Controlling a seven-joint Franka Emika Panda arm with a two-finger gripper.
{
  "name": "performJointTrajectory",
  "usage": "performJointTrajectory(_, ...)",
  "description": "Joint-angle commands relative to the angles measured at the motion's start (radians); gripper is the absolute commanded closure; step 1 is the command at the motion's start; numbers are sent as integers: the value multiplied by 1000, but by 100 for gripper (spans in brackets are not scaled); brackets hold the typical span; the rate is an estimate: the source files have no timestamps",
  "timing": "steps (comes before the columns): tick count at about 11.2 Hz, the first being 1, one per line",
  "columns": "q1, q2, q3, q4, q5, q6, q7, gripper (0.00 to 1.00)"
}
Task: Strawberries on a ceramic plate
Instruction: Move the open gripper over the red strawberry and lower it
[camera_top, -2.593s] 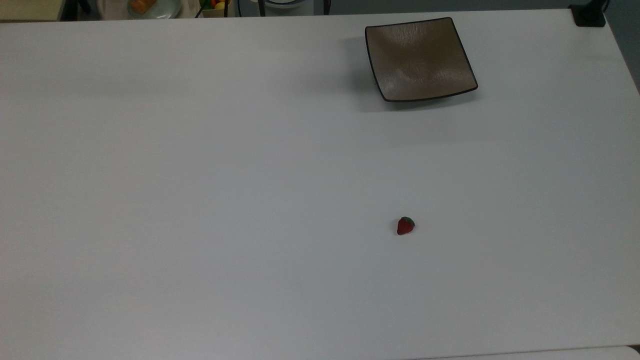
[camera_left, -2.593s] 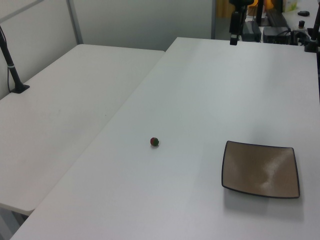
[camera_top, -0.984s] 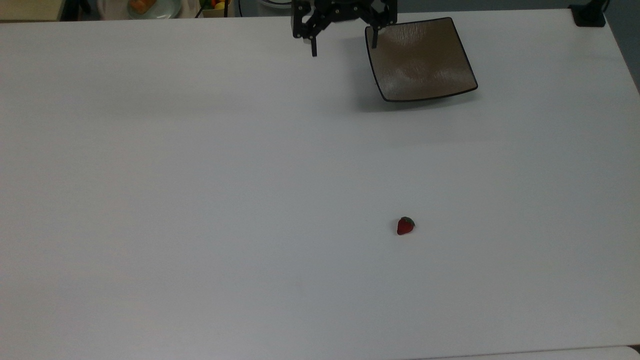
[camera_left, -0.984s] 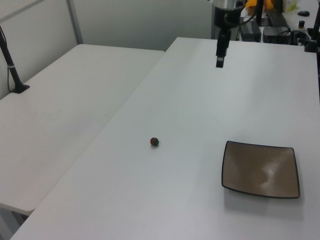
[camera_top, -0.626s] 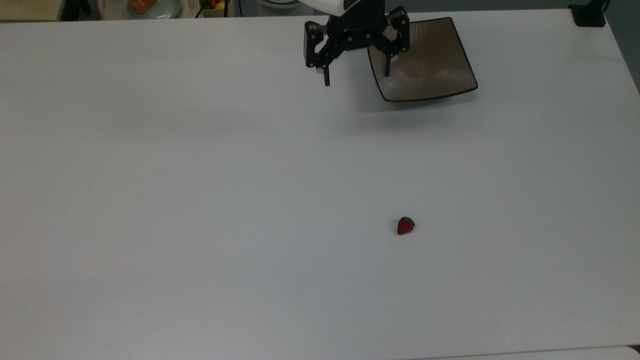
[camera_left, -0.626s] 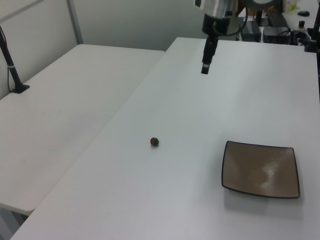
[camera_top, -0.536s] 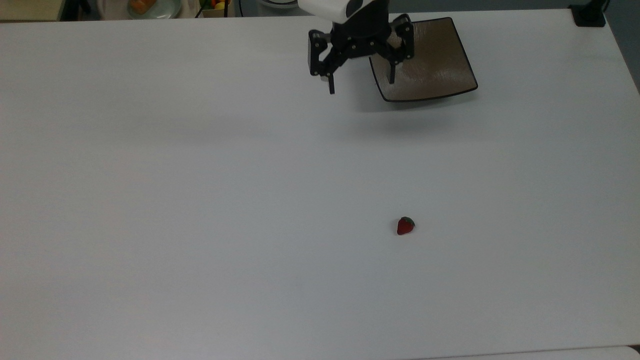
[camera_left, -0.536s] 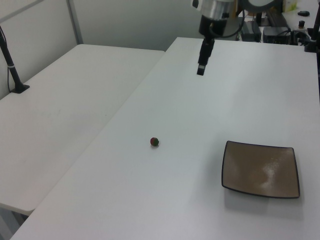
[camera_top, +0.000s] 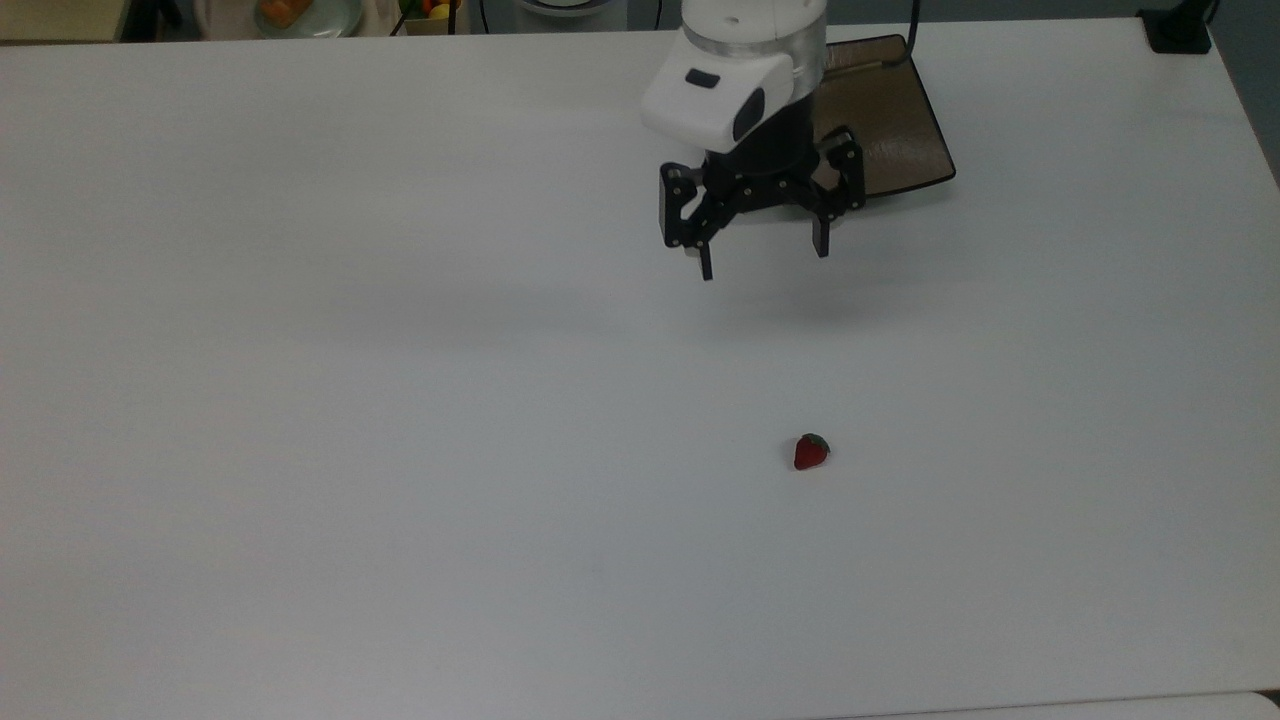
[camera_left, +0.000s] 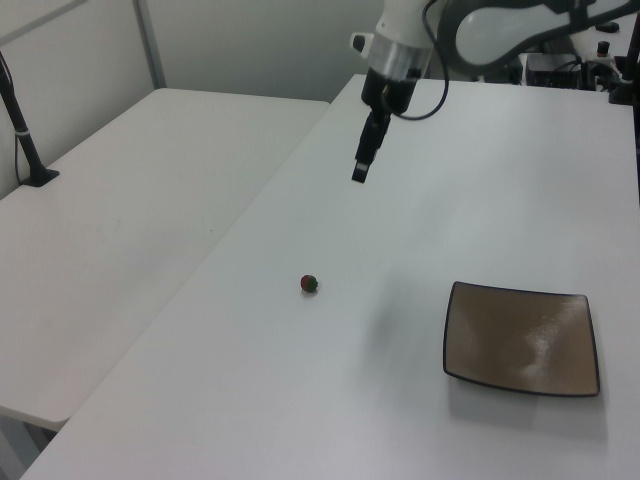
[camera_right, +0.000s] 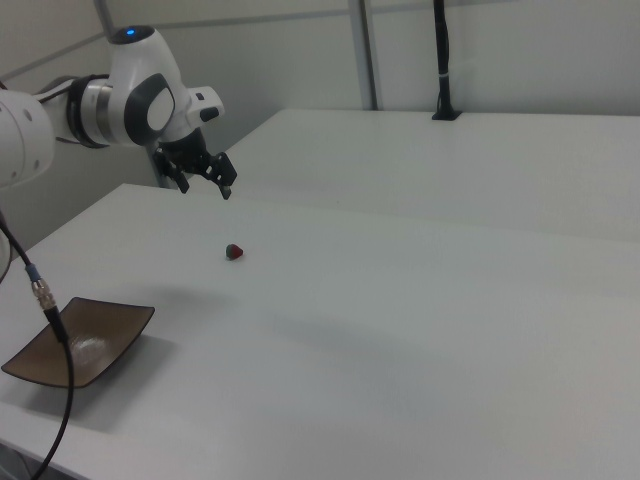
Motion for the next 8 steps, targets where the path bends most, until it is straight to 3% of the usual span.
performJointTrajectory(1, 19, 69, -8, 36, 16, 89, -1, 0)
performJointTrajectory(6, 25, 143, -10, 36, 7, 193, -17, 0)
performJointTrajectory(8, 43, 184, -10, 28, -1, 322, -14, 0)
